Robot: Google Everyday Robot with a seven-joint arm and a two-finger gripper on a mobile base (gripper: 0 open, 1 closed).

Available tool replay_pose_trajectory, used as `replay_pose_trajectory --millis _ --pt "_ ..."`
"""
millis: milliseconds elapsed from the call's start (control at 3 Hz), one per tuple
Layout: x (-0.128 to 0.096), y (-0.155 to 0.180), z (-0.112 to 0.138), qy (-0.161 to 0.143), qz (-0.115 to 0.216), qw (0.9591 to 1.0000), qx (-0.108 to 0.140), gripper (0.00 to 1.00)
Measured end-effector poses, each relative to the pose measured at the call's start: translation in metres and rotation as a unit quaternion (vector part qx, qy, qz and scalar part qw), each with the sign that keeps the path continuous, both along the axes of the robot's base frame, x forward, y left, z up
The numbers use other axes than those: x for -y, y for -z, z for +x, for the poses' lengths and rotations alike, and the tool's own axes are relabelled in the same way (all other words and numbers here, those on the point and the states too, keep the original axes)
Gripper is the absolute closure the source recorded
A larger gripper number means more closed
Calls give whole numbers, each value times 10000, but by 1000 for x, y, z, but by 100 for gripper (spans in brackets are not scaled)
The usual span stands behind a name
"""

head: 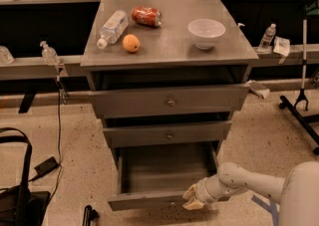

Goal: Close bottom drawer

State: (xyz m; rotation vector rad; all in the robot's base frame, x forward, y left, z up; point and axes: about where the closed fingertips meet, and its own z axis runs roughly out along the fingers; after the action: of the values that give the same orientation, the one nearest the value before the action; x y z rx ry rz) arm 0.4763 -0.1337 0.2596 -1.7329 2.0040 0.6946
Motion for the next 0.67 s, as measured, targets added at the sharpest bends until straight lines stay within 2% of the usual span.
replay_pose_trajectory --millis 333,667 --pt "-2 12 -4 -19 62 10000 46 86" --pt "0 36 -8 21 -72 10000 64 100"
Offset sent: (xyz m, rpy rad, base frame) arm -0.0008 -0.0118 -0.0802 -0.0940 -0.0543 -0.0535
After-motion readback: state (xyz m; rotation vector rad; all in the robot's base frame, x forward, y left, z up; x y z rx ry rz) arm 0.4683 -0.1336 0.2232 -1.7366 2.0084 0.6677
